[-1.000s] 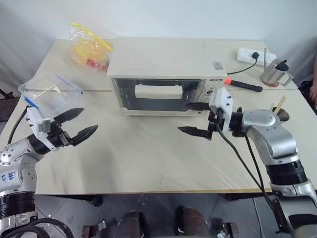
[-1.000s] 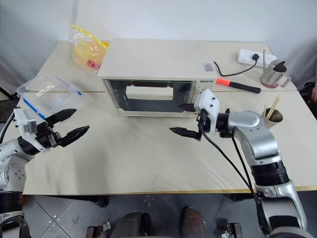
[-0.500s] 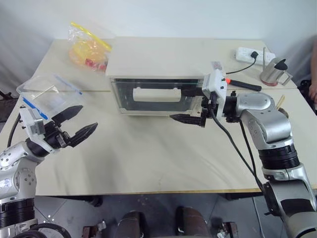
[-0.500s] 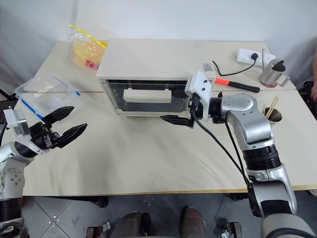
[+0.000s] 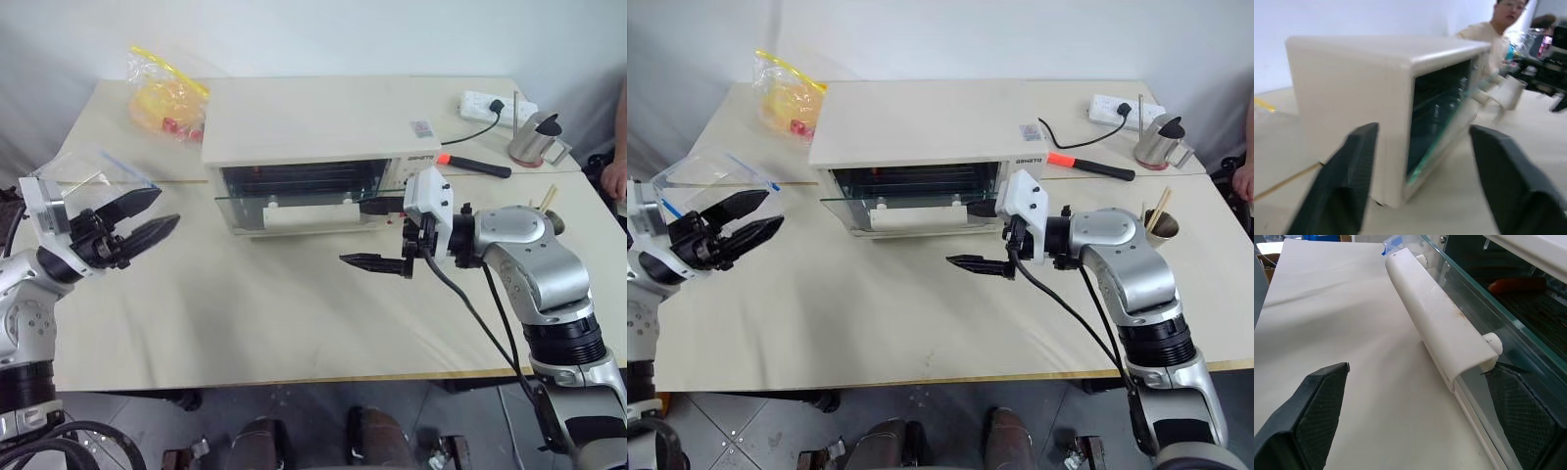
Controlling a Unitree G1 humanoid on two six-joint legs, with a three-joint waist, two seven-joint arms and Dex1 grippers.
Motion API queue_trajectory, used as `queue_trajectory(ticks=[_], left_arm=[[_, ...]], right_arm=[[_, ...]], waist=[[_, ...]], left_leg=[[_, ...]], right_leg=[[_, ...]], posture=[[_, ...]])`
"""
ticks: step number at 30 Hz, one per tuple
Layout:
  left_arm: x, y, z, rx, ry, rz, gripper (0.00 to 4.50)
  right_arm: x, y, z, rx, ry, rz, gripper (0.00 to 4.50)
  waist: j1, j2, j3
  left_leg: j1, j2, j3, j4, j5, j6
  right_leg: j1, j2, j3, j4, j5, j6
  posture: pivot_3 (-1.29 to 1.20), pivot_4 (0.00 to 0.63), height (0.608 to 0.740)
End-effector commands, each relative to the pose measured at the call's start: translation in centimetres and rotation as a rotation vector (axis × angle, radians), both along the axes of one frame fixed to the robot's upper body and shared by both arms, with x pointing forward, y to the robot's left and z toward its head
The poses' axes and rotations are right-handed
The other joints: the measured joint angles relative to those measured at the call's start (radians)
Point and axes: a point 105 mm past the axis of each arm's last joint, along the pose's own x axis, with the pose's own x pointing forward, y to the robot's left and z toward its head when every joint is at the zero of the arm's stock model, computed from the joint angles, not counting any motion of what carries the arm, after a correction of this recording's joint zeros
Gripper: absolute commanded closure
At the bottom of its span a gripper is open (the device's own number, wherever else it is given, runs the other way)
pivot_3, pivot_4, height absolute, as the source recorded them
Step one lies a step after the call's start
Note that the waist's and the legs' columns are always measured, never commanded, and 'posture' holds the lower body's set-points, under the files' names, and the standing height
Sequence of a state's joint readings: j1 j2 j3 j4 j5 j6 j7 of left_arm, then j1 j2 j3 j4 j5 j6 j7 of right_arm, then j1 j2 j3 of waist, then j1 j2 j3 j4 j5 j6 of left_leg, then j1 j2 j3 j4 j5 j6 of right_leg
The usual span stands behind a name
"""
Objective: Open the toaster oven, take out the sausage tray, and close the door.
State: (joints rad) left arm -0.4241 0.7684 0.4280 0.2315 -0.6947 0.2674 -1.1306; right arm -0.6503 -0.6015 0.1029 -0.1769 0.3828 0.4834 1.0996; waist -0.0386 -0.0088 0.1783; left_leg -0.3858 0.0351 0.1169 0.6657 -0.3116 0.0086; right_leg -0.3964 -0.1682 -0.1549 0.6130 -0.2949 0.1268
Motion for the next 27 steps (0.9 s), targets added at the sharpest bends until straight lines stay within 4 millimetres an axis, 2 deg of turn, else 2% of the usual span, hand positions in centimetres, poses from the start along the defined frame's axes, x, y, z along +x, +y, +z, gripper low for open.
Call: queue_trajectory(ticks=[1, 6, 7, 9, 12, 16, 21, 27], left_arm=[[0.1, -0.9, 1.1, 0.042, -0.016, -0.094, 2.81], [0.9, -2.1, 1.0, 0.080, 0.016, -0.187, 4.37], [1.1, -2.2, 1.0, 0.085, 0.022, -0.190, 4.44], [1.6, -2.7, 0.9, 0.096, 0.028, -0.207, 4.44], [3.4, -4.7, 0.3, 0.163, 0.047, -0.249, 4.44], [4.2, -5.9, -0.7, 0.218, 0.080, -0.273, 4.44], [4.3, -7.1, -1.1, 0.232, 0.086, -0.353, 4.44], [4.6, -8.1, -2.0, 0.272, 0.117, -0.405, 4.44]], right_arm=[[-1.8, 1.9, -1.2, -0.020, 0.034, 0.125, 0.00], [-1.8, 1.9, -1.5, -0.017, 0.035, 0.114, 0.00], [-1.8, 1.9, -1.5, -0.017, 0.035, 0.113, 0.00], [-1.9, 1.9, -1.6, -0.016, 0.036, 0.111, 0.00], [-2.3, 2.0, -1.8, -0.011, 0.041, 0.096, 0.00], [-2.5, 1.6, -2.5, -0.023, 0.060, 0.051, 0.00], [-2.2, 0.1, -3.8, -0.054, 0.104, -0.059, 0.00], [-0.9, -2.4, -6.0, -0.132, 0.137, -0.216, 0.00]], waist=[[-0.002, 0.000, 0.000], [-0.014, 0.000, 0.000], [-0.015, 0.000, 0.000], [-0.016, 0.000, 0.000], [-0.011, -0.001, 0.000], [-0.016, -0.001, 0.000], [-0.009, -0.001, 0.000], [0.011, -0.003, -0.001]], left_leg=[[0.000, 0.000, 0.000, 0.000, 0.000, 0.000], [0.000, 0.000, 0.000, 0.000, 0.000, 0.000], [0.000, 0.000, 0.001, 0.000, 0.000, 0.000], [0.000, 0.000, 0.001, 0.000, 0.000, 0.000], [0.000, 0.000, 0.000, 0.001, 0.000, 0.000], [0.000, 0.000, 0.002, 0.001, 0.000, 0.000], [0.000, 0.000, 0.002, 0.001, 0.000, 0.000], [0.000, 0.000, 0.002, 0.006, 0.000, 0.001]], right_leg=[[0.000, 0.000, 0.000, 0.000, 0.000, 0.000], [0.000, 0.000, 0.000, 0.000, 0.000, 0.000], [0.000, 0.000, 0.001, 0.001, 0.000, 0.000], [0.000, 0.000, 0.001, 0.001, 0.000, 0.000], [0.000, 0.000, 0.000, 0.002, 0.000, 0.000], [-0.001, 0.000, 0.002, 0.002, 0.000, 0.000], [-0.002, 0.001, 0.002, 0.003, 0.000, 0.000], [-0.001, 0.001, 0.004, 0.004, 0.000, 0.000]], posture=[[0.00, 0.150, 0.740], [0.00, 0.150, 0.740], [0.00, 0.150, 0.740], [0.00, 0.150, 0.740], [0.00, 0.150, 0.740], [0.00, 0.150, 0.740], [0.00, 0.150, 0.740], [0.00, 0.150, 0.740]])
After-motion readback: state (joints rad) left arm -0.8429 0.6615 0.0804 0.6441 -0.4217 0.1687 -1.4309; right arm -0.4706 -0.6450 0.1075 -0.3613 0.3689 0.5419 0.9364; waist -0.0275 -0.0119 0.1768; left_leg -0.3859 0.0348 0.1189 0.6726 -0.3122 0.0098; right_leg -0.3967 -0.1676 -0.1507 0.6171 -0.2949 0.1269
